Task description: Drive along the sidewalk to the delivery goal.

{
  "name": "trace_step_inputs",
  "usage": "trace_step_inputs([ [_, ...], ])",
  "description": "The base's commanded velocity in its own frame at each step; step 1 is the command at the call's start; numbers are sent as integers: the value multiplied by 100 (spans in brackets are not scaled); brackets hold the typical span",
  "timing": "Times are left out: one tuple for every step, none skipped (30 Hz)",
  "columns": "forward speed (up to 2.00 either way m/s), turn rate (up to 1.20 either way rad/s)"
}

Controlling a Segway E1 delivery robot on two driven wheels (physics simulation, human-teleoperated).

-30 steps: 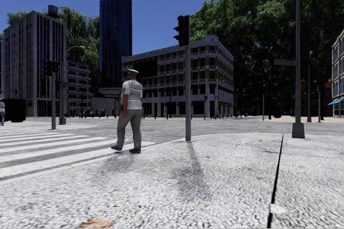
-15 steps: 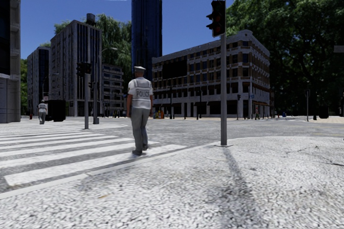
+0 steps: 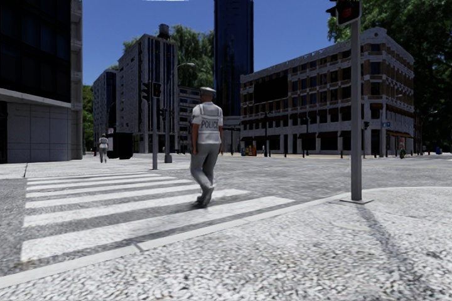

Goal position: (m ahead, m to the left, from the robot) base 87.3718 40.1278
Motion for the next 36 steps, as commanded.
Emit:
trace_step_inputs([
  [119,45],
  [119,45],
  [119,45],
  [119,45],
  [119,41],
  [119,31],
  [119,31],
  [119,23],
  [123,20],
  [129,19],
  [129,19],
  [131,18],
  [131,17],
  [131,17],
  [131,17],
  [131,20],
  [131,21],
  [131,21],
  [131,21],
  [131,23],
  [131,29],
  [131,37],
  [131,37],
  [131,49],
  [131,53],
  [131,53],
  [131,54],
  [131,54],
  [131,54],
  [131,54],
  [131,54],
  [131,54],
  [131,54],
  [131,54],
  [131,54],
  [131,54],
])
